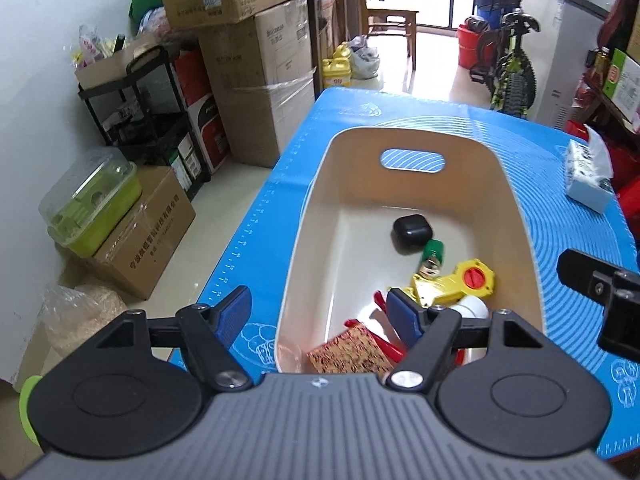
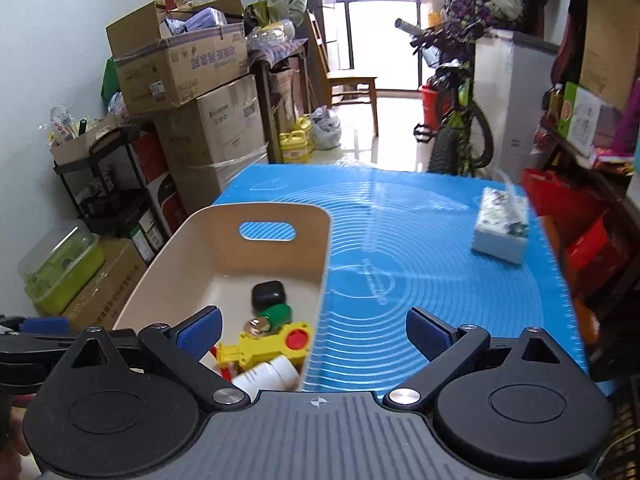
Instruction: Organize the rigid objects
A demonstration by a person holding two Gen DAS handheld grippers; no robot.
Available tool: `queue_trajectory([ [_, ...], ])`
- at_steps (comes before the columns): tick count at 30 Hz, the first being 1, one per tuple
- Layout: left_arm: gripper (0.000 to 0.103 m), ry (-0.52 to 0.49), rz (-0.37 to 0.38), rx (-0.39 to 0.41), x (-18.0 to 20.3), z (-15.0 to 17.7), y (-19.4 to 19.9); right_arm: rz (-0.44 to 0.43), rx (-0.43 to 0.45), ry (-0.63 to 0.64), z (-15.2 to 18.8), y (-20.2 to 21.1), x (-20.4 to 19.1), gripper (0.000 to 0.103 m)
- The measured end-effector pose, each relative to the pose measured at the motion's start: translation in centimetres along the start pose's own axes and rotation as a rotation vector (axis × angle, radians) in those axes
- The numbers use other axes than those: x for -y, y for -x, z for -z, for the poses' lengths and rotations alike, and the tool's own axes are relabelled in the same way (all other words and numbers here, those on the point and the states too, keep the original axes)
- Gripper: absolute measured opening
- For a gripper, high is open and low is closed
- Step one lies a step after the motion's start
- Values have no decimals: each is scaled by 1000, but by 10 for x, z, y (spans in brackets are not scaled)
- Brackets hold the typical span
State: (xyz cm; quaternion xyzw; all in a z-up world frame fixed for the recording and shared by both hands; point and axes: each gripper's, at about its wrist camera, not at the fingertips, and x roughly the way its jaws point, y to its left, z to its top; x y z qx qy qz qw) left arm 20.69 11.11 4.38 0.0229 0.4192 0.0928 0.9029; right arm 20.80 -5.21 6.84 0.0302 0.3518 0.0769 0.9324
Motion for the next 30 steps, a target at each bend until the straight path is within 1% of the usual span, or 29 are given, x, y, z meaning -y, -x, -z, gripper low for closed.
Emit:
queue_trajectory([
  [4, 75, 0, 7, 19, 6, 10, 22, 30, 16, -4, 7, 27, 10, 99],
  [8, 76, -10, -11, 46, 14, 21, 42, 43, 19, -12, 18, 53, 22, 99],
  [11, 76, -11, -5, 67, 18, 31, 58, 52, 24, -14, 26, 71, 29, 99],
  [17, 77, -19, 7, 78, 25, 52, 85, 63, 39, -14, 45, 105, 39, 99],
  [23, 77, -59, 10, 103, 36, 72, 105, 67, 42, -4, 69, 129, 44, 99],
  [26, 77, -67, 18, 101, 39, 81, 111, 60, 54, -17, 79, 141, 49, 99],
  [30, 77, -80, 24, 124, 43, 95, 118, 69, 61, -15, 92, 153, 56, 99],
])
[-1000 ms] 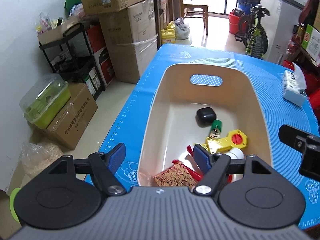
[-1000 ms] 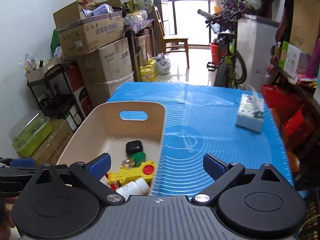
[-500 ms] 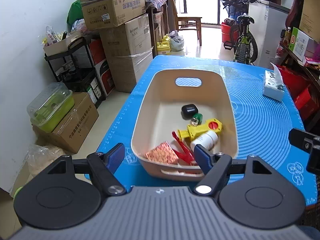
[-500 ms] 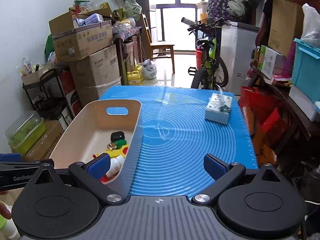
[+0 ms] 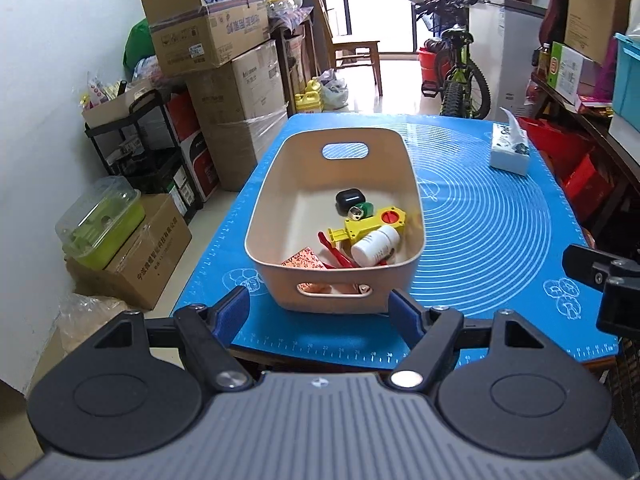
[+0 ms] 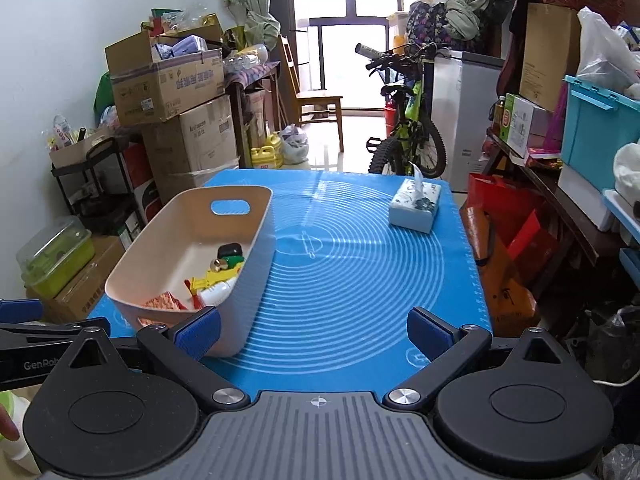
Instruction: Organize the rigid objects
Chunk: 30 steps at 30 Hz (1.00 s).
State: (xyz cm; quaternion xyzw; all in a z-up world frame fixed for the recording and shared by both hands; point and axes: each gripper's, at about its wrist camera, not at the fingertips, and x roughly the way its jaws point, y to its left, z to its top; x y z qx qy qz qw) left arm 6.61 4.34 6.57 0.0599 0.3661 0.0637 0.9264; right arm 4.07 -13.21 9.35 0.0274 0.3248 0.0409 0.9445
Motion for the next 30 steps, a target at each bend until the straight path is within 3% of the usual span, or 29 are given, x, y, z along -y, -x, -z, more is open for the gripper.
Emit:
queue_trajectory([
  [17, 77, 10, 45, 24, 11, 50, 19, 19, -35, -64, 51, 25, 27, 99],
  [30, 77, 13, 46, 1, 10, 81, 10, 42, 5, -48, 81, 32, 24, 99],
])
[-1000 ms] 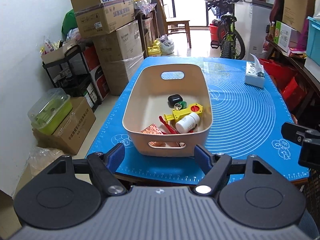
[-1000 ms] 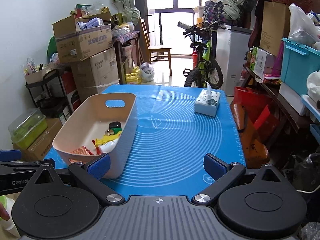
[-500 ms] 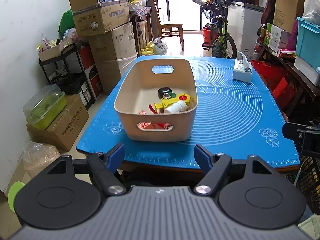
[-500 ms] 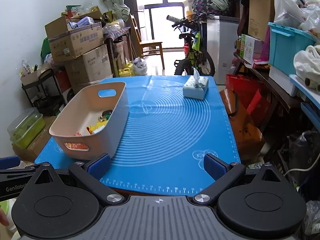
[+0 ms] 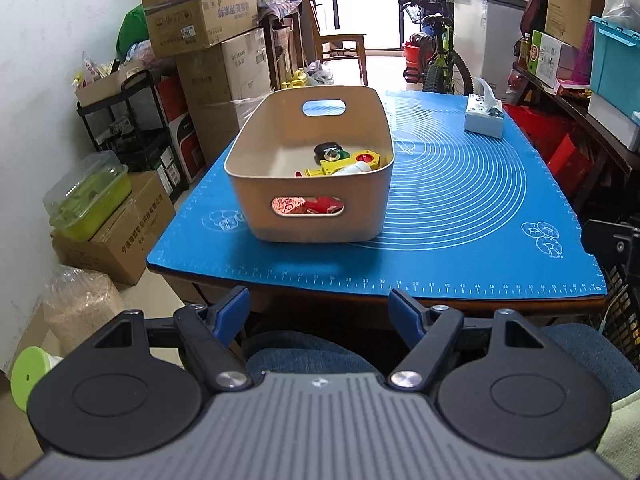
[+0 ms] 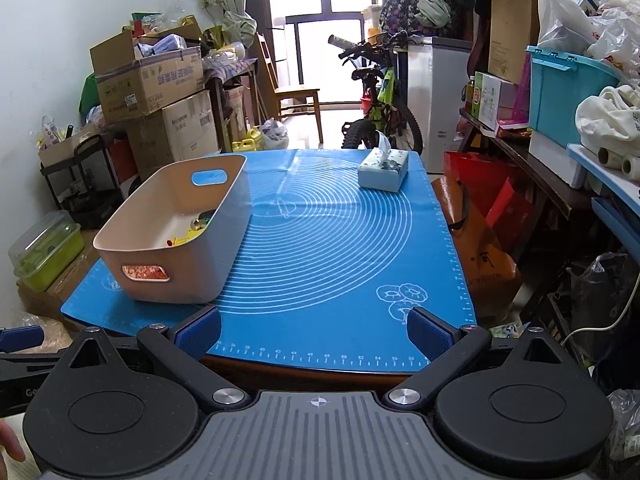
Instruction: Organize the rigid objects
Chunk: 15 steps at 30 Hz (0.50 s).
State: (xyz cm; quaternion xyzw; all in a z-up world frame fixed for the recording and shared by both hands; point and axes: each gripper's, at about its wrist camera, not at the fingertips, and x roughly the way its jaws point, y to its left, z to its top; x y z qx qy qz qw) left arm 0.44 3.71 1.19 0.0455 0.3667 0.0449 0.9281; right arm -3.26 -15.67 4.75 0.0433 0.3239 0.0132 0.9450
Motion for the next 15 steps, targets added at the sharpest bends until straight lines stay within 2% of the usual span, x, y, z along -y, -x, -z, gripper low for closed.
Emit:
queue_trajectory([
  [15, 77, 13, 27, -22, -1, 12, -10, 15, 42, 30, 22, -5, -3, 99],
])
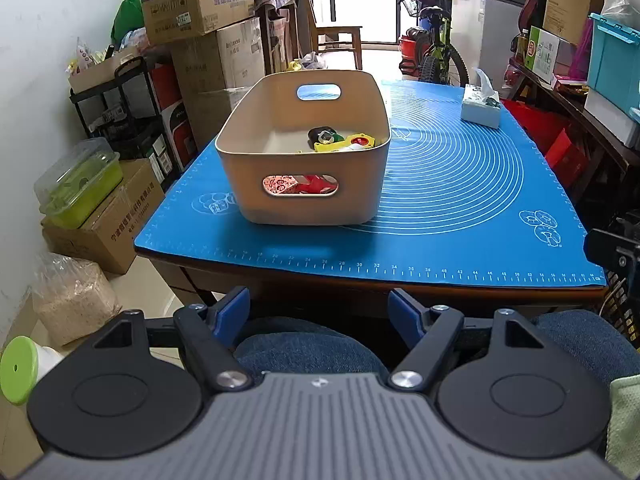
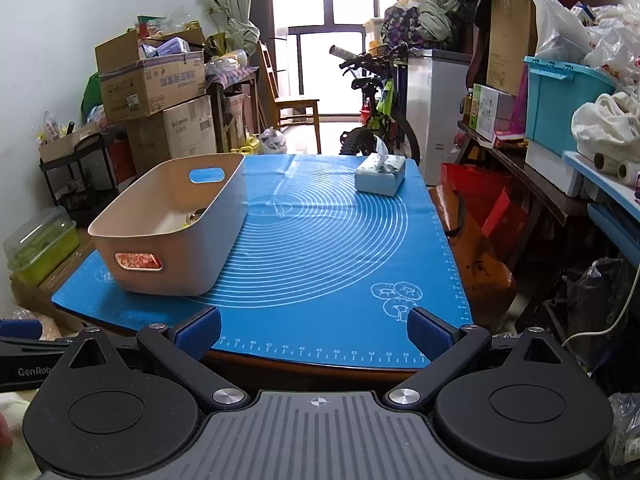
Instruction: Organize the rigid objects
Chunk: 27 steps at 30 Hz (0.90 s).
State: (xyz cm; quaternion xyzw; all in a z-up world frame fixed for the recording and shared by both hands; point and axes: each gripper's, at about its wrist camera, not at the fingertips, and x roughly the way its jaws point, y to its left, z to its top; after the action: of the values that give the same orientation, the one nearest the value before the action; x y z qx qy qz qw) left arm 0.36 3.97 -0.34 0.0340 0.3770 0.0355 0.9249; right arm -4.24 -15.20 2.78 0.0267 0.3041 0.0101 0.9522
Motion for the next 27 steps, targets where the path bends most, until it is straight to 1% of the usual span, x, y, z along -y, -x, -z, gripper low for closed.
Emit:
queue_trajectory([
  [27, 77, 5, 7, 1, 0, 0, -1, 2, 5, -8, 3, -1, 2, 99],
])
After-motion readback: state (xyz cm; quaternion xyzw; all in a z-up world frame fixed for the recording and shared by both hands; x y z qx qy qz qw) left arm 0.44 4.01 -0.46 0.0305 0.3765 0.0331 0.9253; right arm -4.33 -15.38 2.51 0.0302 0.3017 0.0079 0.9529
